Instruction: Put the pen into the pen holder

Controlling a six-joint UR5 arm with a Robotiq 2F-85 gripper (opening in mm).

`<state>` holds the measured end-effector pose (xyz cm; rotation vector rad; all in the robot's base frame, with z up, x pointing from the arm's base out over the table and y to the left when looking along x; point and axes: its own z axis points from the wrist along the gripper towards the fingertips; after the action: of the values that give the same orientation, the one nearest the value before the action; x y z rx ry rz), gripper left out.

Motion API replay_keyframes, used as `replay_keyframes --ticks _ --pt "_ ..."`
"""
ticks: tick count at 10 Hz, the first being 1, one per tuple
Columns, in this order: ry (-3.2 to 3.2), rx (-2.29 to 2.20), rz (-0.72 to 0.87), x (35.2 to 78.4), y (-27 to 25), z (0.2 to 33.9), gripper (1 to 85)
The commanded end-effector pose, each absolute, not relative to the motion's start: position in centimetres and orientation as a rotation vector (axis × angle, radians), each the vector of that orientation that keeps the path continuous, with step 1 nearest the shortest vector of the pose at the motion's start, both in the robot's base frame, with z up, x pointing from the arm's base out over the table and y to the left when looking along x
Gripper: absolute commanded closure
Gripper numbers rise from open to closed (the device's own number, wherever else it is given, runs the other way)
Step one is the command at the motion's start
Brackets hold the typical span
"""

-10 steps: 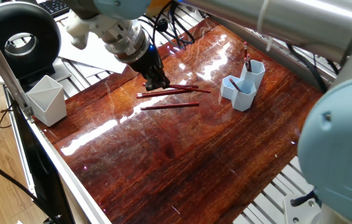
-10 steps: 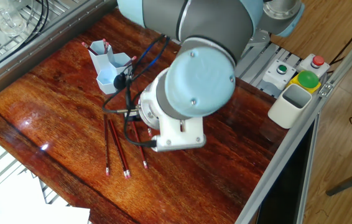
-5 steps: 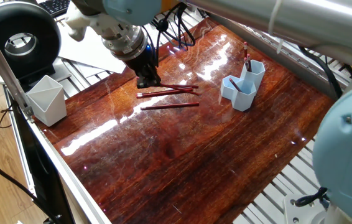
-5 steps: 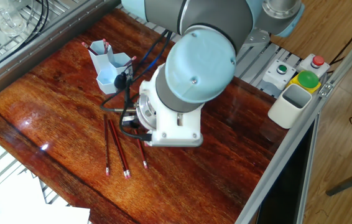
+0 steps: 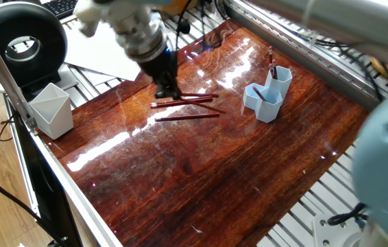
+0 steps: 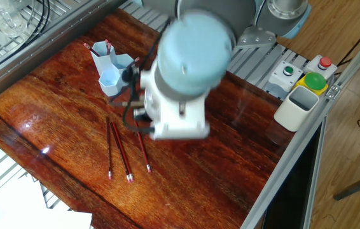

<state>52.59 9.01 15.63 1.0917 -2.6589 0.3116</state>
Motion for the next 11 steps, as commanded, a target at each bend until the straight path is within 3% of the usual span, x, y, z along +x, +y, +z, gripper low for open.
replay_keyframes --ticks 1,3,5,9,11 --pt "-2.627 1.251 0.296 49.8 6.9 18.6 84.7" --pt "-2.597 1.31 0.315 49.5 5.7 18.2 84.7" --pt "-2.663 1.229 0.228 49.7 7.6 17.4 84.7" --pt "-2.87 0.88 0.505 52.8 4.5 18.1 84.7" --pt "-2.924 0.941 0.397 53.6 6.7 17.4 84.7"
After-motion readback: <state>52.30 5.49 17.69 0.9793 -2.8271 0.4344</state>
